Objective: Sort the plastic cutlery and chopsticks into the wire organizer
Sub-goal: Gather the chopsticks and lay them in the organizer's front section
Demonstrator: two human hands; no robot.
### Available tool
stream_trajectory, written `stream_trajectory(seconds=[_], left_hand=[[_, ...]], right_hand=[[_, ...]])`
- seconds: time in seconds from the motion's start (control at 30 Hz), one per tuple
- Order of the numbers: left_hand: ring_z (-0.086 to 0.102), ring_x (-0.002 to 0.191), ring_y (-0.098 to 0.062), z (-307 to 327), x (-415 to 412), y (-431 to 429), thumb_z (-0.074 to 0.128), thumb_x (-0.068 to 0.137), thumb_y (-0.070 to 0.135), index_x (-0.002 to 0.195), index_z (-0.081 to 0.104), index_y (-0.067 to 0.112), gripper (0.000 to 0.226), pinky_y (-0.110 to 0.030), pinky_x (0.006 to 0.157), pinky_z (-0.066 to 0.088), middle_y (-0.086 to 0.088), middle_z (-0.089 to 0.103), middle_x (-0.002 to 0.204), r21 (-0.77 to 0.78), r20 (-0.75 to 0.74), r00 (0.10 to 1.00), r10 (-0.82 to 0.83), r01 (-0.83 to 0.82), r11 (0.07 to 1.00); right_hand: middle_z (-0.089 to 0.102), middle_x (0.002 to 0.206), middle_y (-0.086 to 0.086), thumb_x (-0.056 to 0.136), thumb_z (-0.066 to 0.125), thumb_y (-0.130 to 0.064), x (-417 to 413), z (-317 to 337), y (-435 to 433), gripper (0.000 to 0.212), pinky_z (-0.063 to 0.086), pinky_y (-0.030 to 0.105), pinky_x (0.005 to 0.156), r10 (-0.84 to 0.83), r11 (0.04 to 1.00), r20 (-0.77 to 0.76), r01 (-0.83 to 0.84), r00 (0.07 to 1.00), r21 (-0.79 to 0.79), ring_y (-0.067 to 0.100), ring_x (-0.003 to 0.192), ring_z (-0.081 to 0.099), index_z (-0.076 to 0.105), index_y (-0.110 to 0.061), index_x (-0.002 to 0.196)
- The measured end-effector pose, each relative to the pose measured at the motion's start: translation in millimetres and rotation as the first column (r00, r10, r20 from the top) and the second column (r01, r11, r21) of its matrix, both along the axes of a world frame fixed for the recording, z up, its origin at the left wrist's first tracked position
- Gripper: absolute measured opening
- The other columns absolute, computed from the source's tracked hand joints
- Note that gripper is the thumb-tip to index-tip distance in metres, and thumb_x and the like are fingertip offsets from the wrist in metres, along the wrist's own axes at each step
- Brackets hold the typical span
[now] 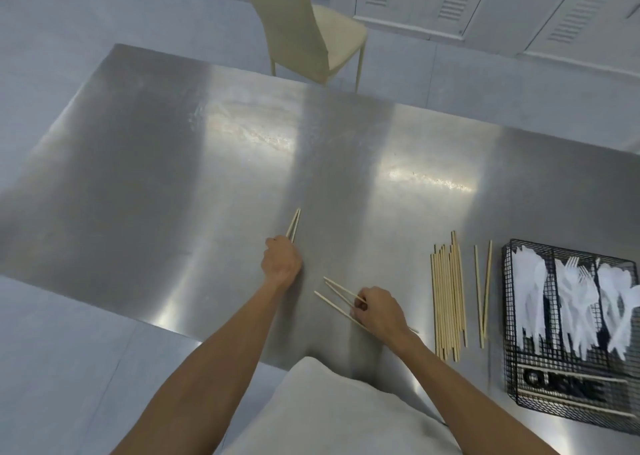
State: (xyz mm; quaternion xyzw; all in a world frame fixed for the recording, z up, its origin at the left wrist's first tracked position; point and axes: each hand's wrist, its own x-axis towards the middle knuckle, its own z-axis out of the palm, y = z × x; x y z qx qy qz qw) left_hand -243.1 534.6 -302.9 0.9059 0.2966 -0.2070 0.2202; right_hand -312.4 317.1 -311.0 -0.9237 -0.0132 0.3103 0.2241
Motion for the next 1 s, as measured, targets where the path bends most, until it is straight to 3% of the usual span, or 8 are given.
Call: stream_trajectory(seconds=[0.23, 0.43, 0.6, 0.73, 0.87, 1.0], left_hand=[[0.064, 0.093, -0.041, -1, -69, -13, 0.034, 0.106, 0.028, 0.111, 0.048, 0.006, 0.026, -0.052, 0.084, 0.054, -0.023, 0.065, 0.105, -0.143, 0.154, 0.976, 0.155, -0.134, 0.981], [0.06, 0.091, -0.033, -3, -122, -62, 0.036, 0.107, 0.021, 0.106, 0.053, 0.01, 0.021, -0.04, 0.077, 0.046, -0.009, 0.063, 0.097, -0.258, 0.295, 0.906, 0.304, -0.231, 0.938], [0.061, 0.096, -0.036, 0, -133, -115, 0.047, 0.103, 0.03, 0.103, 0.056, 0.003, 0.028, -0.043, 0.084, 0.051, -0.016, 0.064, 0.101, -0.389, 0.133, 0.842, 0.523, -0.441, 0.809], [0.063, 0.098, -0.036, 3, -132, -153, 0.067, 0.092, 0.038, 0.102, 0.059, 0.001, 0.039, -0.041, 0.084, 0.052, -0.017, 0.066, 0.104, -0.391, 0.011, 0.763, 0.646, -0.591, 0.706], [0.066, 0.104, -0.039, 3, -135, -185, 0.067, 0.093, 0.031, 0.109, 0.064, -0.003, 0.037, -0.046, 0.09, 0.054, -0.022, 0.069, 0.111, -0.332, -0.036, 0.722, 0.691, -0.661, 0.673], [0.066, 0.1, -0.039, 5, -132, -203, 0.056, 0.098, 0.021, 0.109, 0.063, -0.004, 0.029, -0.038, 0.077, 0.05, -0.022, 0.069, 0.109, -0.293, -0.017, 0.773, 0.634, -0.61, 0.736]], right_hand=[[0.059, 0.114, 0.013, 0.102, 0.05, -0.029, -10, 3, -2, 0.023, 0.051, 0.042, 0.085, 0.145, 0.989, 0.026, -0.144, 0.989, -0.026, 0.034, 0.1, 0.062, 0.059, -0.008, 0.106], [0.066, 0.091, 0.01, 0.105, 0.045, -0.025, -15, 16, -29, 0.013, 0.048, 0.037, 0.064, 0.089, 0.99, 0.082, -0.098, 0.993, 0.106, 0.028, 0.078, 0.063, 0.047, -0.013, 0.099], [0.065, 0.087, 0.009, 0.108, 0.042, -0.022, -24, 22, -63, 0.02, 0.05, 0.039, 0.065, -0.028, 0.977, 0.126, 0.0, 0.992, 0.213, 0.027, 0.075, 0.062, 0.056, -0.009, 0.103], [0.066, 0.086, 0.008, 0.108, 0.042, -0.023, -35, 19, -91, 0.022, 0.053, 0.043, 0.069, -0.115, 0.959, 0.087, 0.088, 0.99, 0.268, 0.026, 0.074, 0.064, 0.058, -0.01, 0.102], [0.067, 0.08, 0.011, 0.108, 0.041, -0.027, -43, 17, -115, 0.023, 0.052, 0.047, 0.066, -0.165, 0.938, 0.06, 0.138, 0.984, 0.319, 0.03, 0.072, 0.065, 0.056, -0.012, 0.099], [0.067, 0.082, 0.013, 0.108, 0.04, -0.029, -48, 14, -137, 0.026, 0.053, 0.049, 0.067, -0.208, 0.916, 0.025, 0.186, 0.978, 0.354, 0.033, 0.073, 0.065, 0.056, -0.01, 0.101]])
